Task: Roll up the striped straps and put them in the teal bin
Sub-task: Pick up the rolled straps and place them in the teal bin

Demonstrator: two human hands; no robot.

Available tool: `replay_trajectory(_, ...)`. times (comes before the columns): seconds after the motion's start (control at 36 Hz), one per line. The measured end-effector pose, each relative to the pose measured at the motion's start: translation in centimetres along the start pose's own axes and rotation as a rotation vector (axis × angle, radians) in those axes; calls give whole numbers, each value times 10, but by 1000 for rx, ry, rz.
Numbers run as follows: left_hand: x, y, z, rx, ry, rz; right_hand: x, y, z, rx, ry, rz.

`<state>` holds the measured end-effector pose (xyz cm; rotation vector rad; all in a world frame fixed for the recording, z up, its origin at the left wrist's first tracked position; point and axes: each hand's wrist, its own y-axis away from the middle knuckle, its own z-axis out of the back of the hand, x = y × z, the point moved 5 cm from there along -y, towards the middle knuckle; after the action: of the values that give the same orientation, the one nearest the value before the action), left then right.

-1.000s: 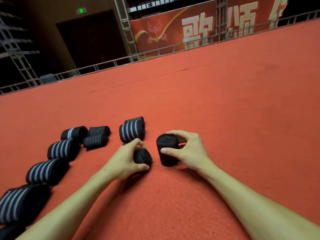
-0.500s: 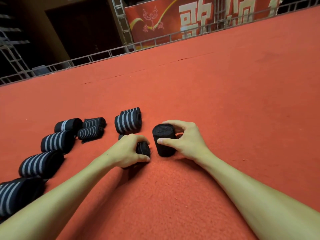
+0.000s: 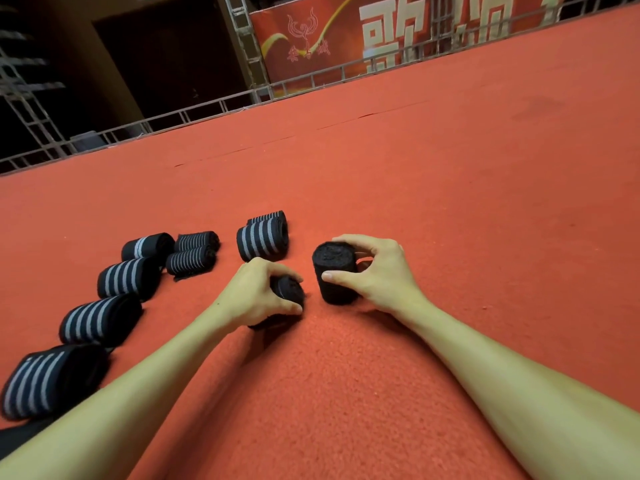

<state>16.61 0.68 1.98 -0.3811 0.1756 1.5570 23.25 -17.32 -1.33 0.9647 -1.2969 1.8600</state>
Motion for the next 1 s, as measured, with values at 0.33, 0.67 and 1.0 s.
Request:
replay_trajectory(0.33,-73,81,14,-213,813,69,58,63,83,-129,-47,-5)
replay_trajectory(0.67,-271,141,-69,121,1167,-224,102,225,279,-383,167,-105)
replay_trajectory(1.0,-398,192,-169,334,1094,-407,78,371,396,-707,361,-297)
